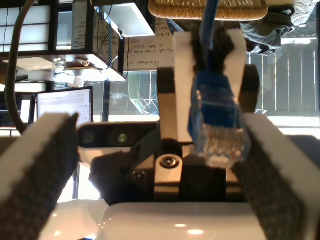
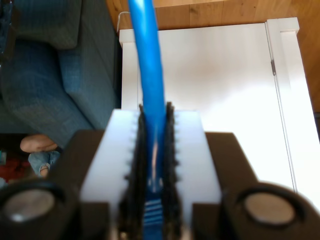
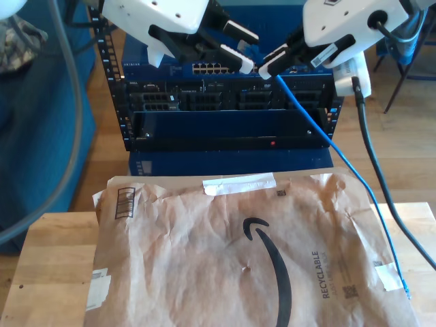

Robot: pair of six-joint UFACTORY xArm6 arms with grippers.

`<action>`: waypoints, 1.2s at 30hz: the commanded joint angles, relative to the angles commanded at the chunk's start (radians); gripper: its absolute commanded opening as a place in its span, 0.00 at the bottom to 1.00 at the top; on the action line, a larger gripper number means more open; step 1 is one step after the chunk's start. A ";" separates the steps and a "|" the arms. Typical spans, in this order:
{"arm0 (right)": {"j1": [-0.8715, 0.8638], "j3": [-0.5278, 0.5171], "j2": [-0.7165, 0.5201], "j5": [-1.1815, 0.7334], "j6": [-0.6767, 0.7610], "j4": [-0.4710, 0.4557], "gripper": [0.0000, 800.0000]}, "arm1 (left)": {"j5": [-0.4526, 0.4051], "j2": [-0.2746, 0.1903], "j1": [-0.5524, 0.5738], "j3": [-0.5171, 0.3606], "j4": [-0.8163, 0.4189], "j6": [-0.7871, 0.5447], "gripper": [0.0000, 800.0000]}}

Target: Grab the cable and plug it in

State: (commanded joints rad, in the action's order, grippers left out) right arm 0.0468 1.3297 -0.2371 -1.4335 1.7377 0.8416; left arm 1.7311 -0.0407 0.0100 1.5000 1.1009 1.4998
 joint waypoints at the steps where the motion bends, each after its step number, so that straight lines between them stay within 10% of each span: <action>1: 0.000 0.000 0.000 0.000 0.000 0.000 0.01 | 0.000 0.000 0.000 -0.002 -0.002 0.000 0.50; 19: 0.000 -0.002 0.000 0.000 -0.002 -0.002 0.01 | -0.008 0.006 0.000 0.000 -0.006 -0.003 0.45; 36: 0.000 -0.002 0.000 0.000 0.000 -0.002 0.01 | -0.041 0.002 -0.006 -0.026 -0.009 -0.002 0.18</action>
State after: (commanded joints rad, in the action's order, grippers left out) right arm 0.0468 1.3282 -0.2371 -1.4335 1.7377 0.8401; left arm 1.6897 -0.0391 0.0038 1.4739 1.0917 1.4983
